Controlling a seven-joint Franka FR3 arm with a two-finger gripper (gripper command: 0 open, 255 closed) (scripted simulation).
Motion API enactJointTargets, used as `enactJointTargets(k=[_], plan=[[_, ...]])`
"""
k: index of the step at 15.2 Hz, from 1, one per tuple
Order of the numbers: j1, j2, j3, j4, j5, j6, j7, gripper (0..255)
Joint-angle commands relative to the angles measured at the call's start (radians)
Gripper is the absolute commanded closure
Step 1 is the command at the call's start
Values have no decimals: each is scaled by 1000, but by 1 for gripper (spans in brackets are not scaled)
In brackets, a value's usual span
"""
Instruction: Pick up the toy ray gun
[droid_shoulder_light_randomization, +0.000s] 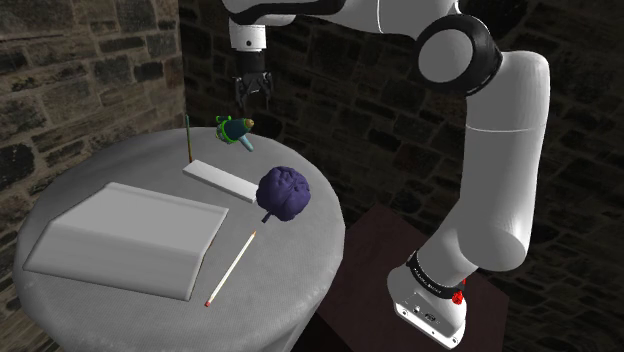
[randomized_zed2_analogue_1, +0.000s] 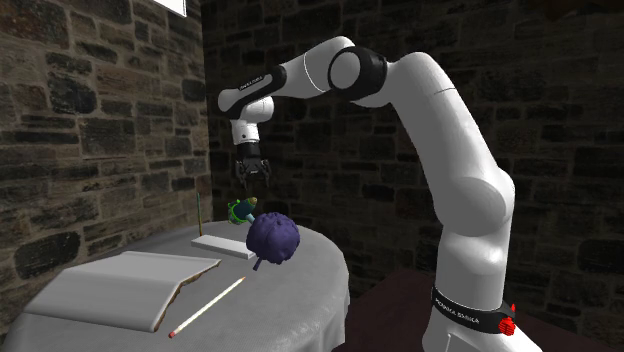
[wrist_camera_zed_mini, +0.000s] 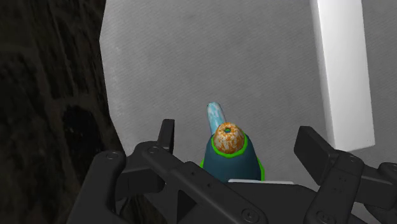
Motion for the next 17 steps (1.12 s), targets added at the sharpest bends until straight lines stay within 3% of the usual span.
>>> enactJointTargets(k=[1, 3, 12, 13, 17], plan=[[12, 115, 6, 149, -6, -47, -4, 0], [21, 195, 9, 257, -9, -84, -7, 0], [20, 204, 9, 171, -10, 11, -9, 0], [21, 202, 9, 168, -10, 11, -8, 255], [21, 201, 9, 167, -10, 12, -8, 255]])
